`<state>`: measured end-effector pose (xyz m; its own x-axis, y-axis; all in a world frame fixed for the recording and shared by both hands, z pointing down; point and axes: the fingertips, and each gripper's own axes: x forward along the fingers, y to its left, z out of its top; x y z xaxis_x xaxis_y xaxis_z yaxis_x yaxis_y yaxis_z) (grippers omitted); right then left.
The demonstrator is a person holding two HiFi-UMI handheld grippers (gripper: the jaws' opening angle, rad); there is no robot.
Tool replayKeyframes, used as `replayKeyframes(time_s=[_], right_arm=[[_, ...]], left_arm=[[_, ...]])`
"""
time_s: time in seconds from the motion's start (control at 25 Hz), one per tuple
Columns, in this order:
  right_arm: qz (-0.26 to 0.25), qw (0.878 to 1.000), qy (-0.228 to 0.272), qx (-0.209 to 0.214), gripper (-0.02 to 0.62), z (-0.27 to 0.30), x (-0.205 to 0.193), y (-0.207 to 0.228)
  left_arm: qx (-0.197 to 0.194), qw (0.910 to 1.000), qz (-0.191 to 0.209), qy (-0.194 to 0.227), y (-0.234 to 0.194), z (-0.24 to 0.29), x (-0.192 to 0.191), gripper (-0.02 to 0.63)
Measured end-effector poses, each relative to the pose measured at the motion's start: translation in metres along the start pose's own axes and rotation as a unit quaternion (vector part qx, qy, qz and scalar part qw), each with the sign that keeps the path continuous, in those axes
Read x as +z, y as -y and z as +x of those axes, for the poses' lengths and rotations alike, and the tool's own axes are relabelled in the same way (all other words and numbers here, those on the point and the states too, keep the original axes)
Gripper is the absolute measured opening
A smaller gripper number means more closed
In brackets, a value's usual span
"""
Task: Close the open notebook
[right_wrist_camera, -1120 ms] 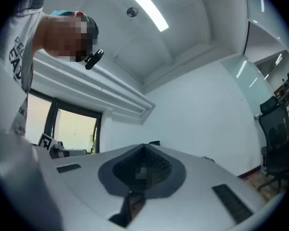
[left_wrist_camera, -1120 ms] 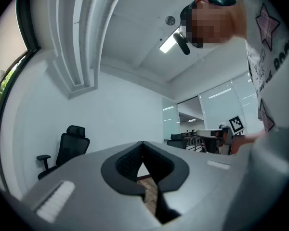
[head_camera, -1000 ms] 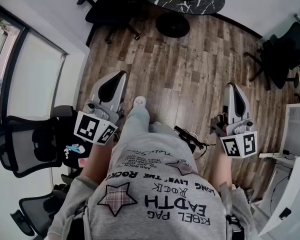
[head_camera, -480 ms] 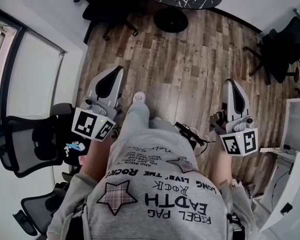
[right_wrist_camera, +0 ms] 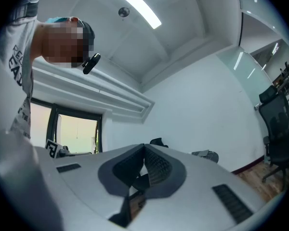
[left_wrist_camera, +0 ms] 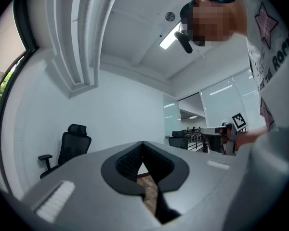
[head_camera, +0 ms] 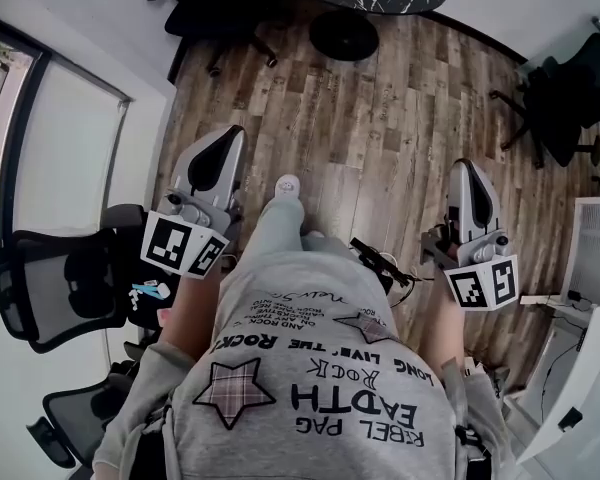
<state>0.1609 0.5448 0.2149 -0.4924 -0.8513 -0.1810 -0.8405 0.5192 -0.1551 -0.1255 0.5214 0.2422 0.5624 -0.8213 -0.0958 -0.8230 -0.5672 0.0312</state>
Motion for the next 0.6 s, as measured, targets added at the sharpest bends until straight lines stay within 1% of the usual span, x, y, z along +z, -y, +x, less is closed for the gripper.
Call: replayKeyframes(time_s=[0.16, 0.32, 0.44, 0.6], right_arm=[[-0.002, 1.000, -0.012, 0.013, 0.012, 0.018, -0.008, 0.002], [-0.007, 1.000, -0.010, 0.021, 0.011, 0.043, -0.009, 0.005], [-0.011, 1.000, -0.012, 0.014, 0.011, 0.061, -0.011, 0.017], [-0.013, 1.000, -0.017, -0.005, 0.011, 0.091, -0.016, 0.038]], left_arm=[[0.005, 1.0000, -0.005, -0.002, -0.012, 0.010, -0.006, 0.008], [0.005, 1.0000, -0.005, 0.001, -0.030, 0.029, -0.009, 0.008], [-0.001, 0.9999, -0.011, 0.002, -0.045, 0.052, -0.013, 0.008], [-0.017, 0.9998, -0.010, 0.006, -0.069, 0.092, -0.013, 0.008]])
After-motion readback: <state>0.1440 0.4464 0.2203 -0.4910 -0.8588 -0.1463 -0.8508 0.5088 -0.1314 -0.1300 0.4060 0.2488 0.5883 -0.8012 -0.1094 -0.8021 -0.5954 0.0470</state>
